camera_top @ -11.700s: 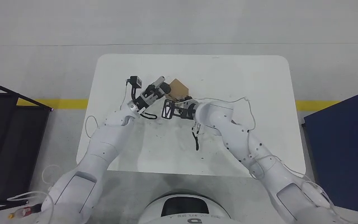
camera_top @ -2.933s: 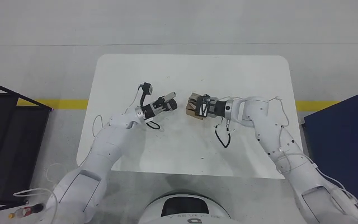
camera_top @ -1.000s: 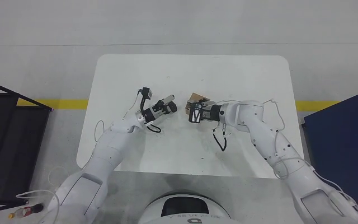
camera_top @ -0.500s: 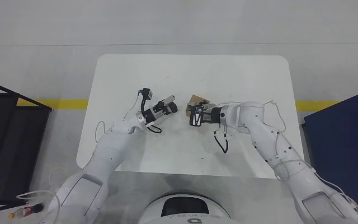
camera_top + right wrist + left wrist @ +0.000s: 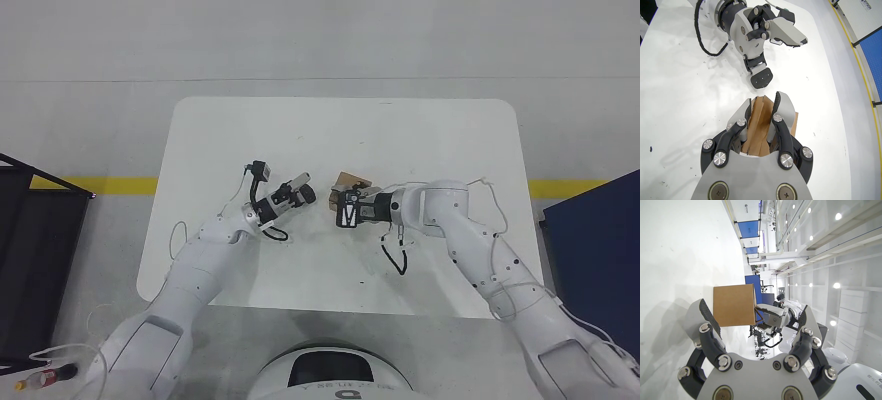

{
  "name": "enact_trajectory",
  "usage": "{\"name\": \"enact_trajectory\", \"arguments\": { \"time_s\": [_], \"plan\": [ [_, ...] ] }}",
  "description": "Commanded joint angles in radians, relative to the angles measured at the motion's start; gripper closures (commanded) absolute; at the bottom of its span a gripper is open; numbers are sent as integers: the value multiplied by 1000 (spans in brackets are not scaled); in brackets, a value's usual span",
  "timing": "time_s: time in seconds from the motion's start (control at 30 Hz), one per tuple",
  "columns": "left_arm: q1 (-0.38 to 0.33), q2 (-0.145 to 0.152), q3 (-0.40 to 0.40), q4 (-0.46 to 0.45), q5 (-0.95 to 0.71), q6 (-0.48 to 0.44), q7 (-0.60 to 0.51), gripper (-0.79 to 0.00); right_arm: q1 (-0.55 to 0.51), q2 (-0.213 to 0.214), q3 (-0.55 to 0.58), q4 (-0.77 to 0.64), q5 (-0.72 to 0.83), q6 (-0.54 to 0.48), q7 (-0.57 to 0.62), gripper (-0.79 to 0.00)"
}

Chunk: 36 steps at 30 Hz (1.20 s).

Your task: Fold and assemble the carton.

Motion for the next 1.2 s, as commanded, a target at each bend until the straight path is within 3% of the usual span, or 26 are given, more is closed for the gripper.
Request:
{"name": "enact_trajectory", "arguments": {
  "time_s": [0.0, 0.17, 0.33, 0.5, 0.7, 1.17],
  "plan": [
    [5, 2, -4, -3, -2, -2, 0, -785, 5, -1, -3, 5, 4, -8, 4, -169],
    [20, 6, -10, -11, -2, -1, 3, -785, 17, -5, -22, 15, 0, -26, 23, -71],
    [22, 11, -18, -18, 3, 6, 5, -785, 19, -7, -28, 10, -18, 9, 24, -46],
    [23, 16, -26, -29, 6, 13, 6, -785, 6, -6, -26, -10, -41, 48, 11, -92],
    [27, 17, -25, -43, 10, 19, 13, -785, -3, 1, -10, -22, -40, 17, -22, -172],
    [21, 11, -16, -35, -3, 20, 15, -785, -27, 17, 21, -66, -46, -45, -54, -175]
  ]
}}
